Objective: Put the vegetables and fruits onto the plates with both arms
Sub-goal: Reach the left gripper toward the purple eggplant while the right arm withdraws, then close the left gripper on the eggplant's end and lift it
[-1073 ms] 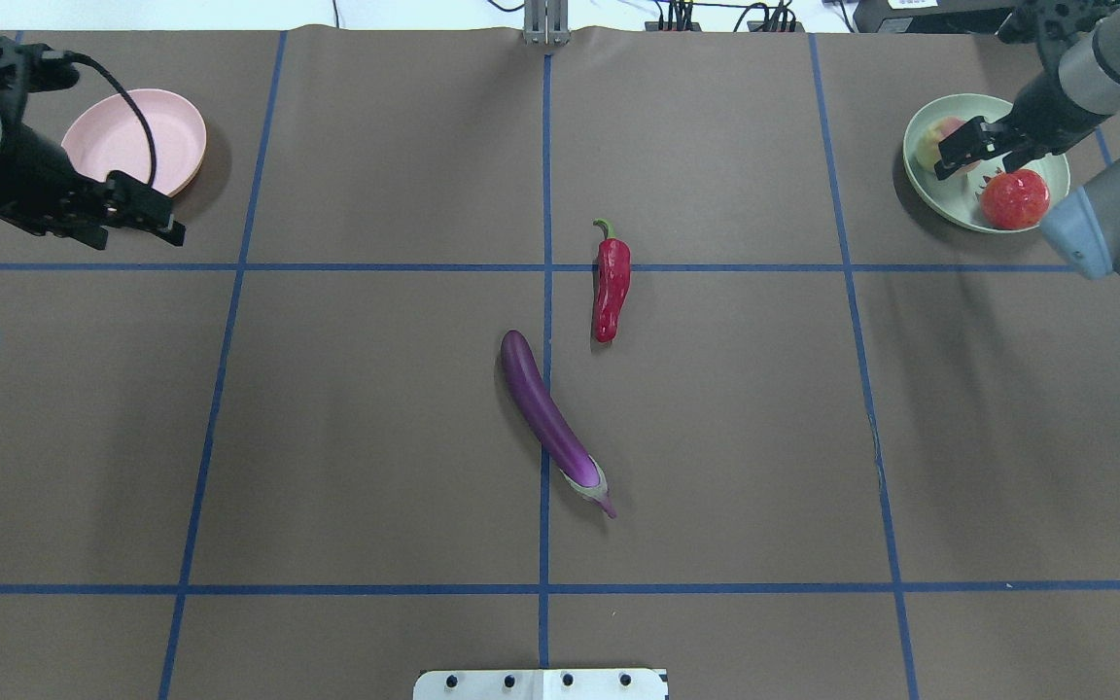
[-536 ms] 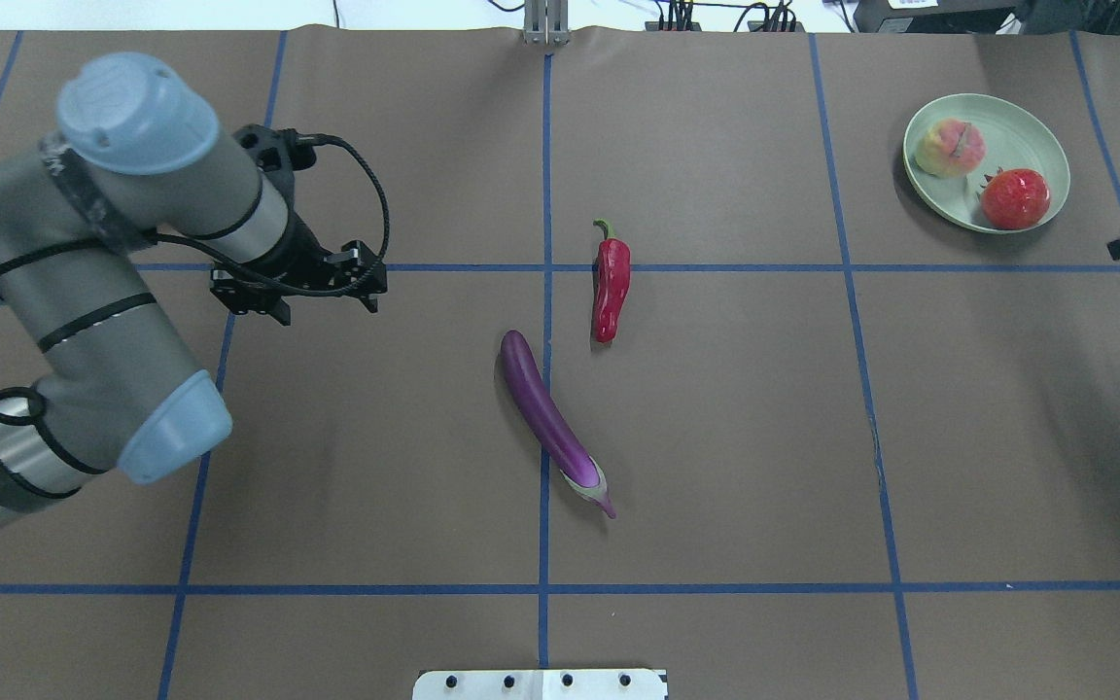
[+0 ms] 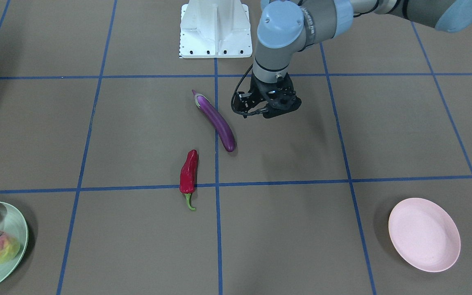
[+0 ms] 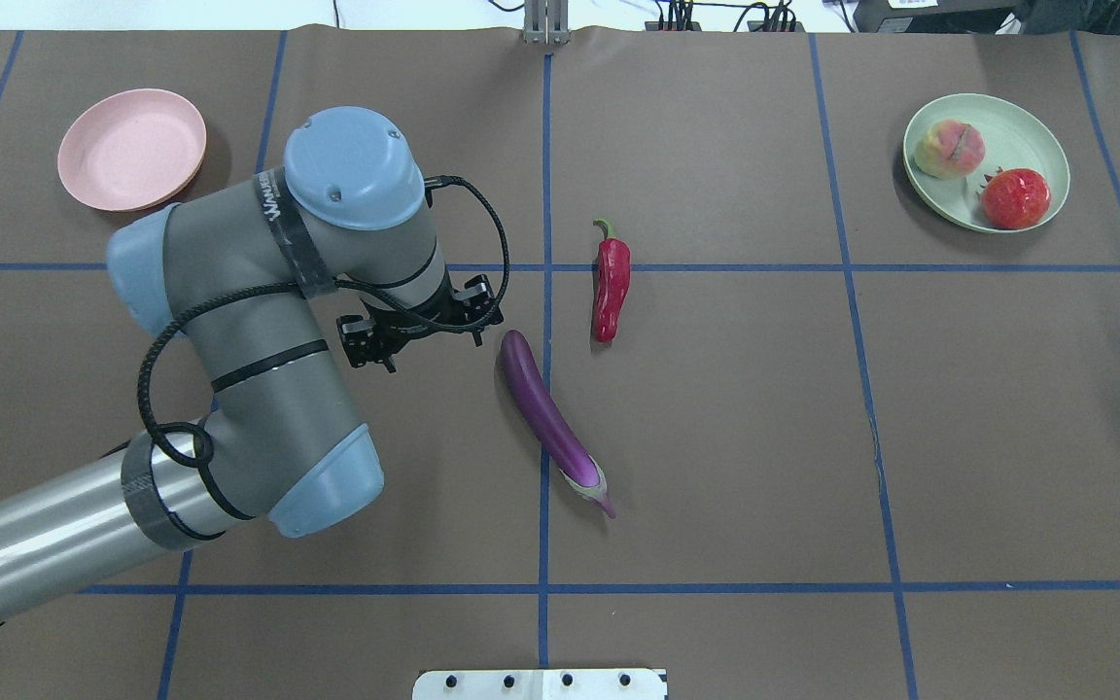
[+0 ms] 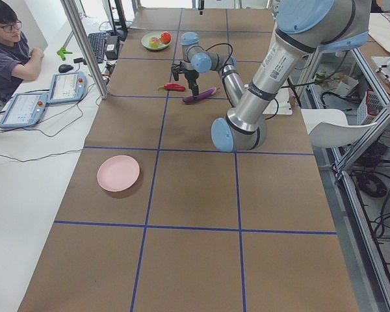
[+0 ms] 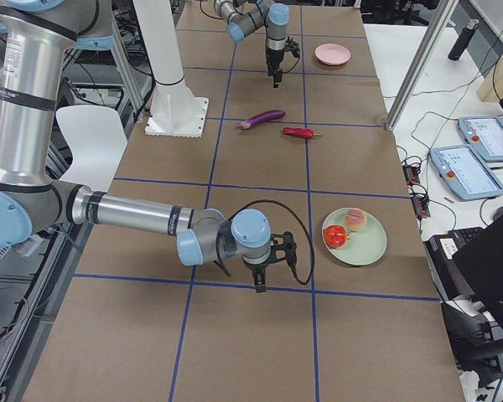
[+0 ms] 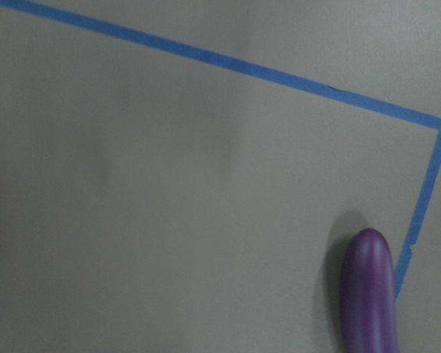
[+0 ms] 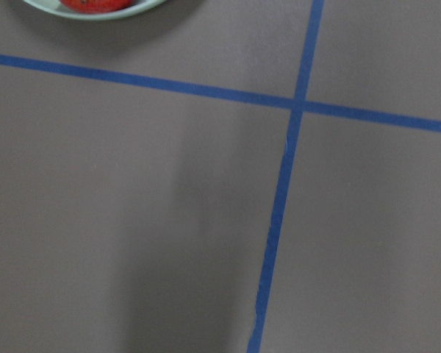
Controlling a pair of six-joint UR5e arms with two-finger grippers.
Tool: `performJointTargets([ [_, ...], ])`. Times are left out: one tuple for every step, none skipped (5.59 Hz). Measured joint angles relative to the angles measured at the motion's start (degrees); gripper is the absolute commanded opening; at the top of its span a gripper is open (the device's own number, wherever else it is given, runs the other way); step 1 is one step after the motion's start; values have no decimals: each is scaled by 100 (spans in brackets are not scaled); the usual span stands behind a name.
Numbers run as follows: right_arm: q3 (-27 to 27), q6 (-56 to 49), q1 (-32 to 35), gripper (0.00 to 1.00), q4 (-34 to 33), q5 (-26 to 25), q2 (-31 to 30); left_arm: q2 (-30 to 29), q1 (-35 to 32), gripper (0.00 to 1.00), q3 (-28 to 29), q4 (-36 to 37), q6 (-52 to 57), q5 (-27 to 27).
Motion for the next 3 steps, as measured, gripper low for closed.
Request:
performJointTargets([
  [412, -170, 112, 100, -355, 19, -279, -127, 182, 100, 255, -130, -232, 236],
  [740, -683, 342, 100, -925, -64, -363, -180, 253, 100, 542, -490, -460, 314],
  [873, -1297, 644, 100, -1428, -289, -306, -254, 294, 100, 814, -810, -613, 332],
])
